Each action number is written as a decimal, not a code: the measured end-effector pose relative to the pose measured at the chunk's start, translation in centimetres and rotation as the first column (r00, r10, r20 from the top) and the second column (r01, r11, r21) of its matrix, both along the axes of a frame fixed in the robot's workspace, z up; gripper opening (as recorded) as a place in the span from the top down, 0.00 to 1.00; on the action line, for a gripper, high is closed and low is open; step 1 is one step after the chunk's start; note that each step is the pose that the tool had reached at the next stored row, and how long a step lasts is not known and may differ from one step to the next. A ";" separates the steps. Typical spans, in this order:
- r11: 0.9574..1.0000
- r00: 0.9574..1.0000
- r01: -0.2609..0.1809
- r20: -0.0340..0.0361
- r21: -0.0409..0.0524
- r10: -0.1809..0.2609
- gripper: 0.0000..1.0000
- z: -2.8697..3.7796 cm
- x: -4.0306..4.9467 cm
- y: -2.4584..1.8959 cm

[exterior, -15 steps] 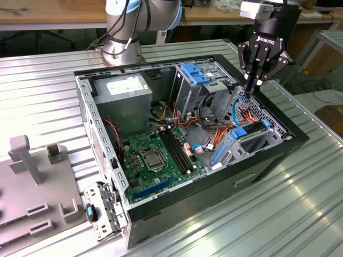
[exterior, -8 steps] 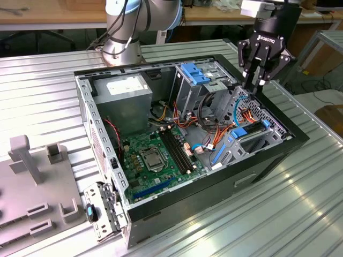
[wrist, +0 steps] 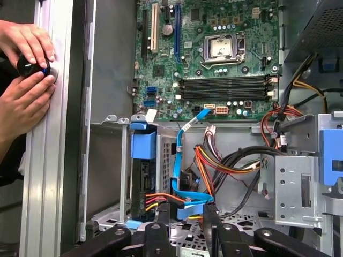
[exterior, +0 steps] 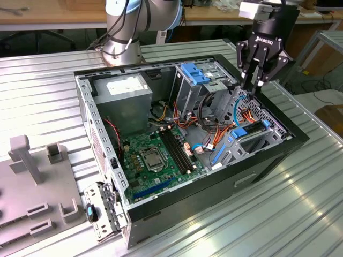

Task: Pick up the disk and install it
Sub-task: 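Insert the second disk wire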

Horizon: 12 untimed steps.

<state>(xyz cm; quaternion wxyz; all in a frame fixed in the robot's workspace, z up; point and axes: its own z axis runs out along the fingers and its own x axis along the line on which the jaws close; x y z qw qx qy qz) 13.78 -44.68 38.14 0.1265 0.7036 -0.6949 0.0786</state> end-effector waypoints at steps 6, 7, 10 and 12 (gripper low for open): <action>1.000 1.000 0.000 0.000 -0.002 0.000 0.62 -0.45 0.00 0.28; 1.000 1.000 0.000 0.000 -0.007 0.000 0.62 -0.50 0.00 0.28; 1.000 1.000 0.000 0.000 -0.020 0.000 0.62 -0.72 0.00 0.28; 0.999 1.000 0.000 0.000 -0.036 0.000 0.62 -0.82 0.00 0.29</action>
